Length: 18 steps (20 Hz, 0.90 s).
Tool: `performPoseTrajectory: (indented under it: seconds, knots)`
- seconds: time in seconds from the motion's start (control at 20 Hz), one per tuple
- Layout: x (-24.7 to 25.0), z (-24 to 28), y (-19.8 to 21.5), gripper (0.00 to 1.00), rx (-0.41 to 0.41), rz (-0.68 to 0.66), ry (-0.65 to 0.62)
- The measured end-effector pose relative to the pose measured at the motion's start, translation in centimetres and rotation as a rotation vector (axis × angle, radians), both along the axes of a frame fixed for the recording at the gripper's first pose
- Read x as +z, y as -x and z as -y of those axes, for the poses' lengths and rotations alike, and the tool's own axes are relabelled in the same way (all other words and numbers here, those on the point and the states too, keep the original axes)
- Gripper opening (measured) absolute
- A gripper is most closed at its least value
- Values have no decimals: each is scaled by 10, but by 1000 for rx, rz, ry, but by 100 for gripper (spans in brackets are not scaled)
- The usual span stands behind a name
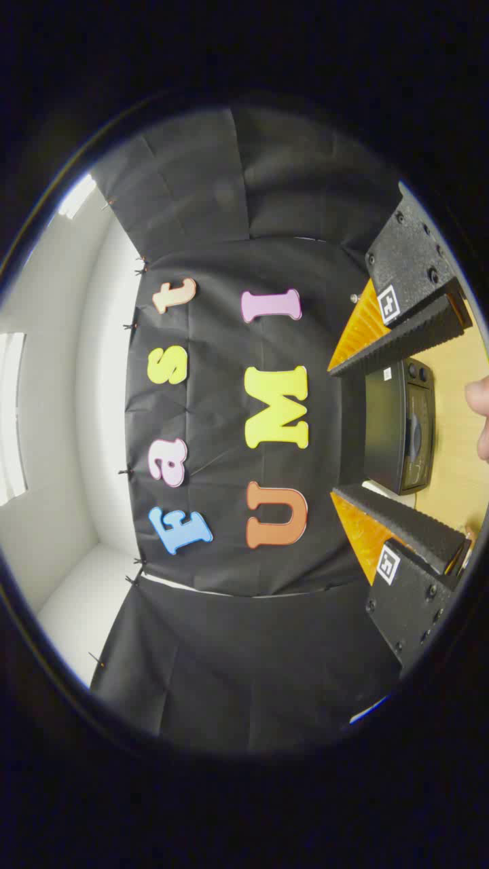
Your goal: Open the toaster oven, put the food inside, and close the toaster oven door.
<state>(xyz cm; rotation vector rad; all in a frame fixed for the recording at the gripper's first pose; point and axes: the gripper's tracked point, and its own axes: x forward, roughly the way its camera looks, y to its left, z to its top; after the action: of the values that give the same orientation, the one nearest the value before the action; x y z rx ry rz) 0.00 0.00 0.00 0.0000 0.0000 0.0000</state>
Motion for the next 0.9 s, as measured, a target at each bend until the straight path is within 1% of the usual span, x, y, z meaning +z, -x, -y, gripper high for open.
performPoseTrajectory:
  seconds: [0.5, 0.9]
  knots:
    - [-4, 5, 5, 100, -22, -31, -28]
    - [-10, 15, 7, 100, -58, -55, -42]
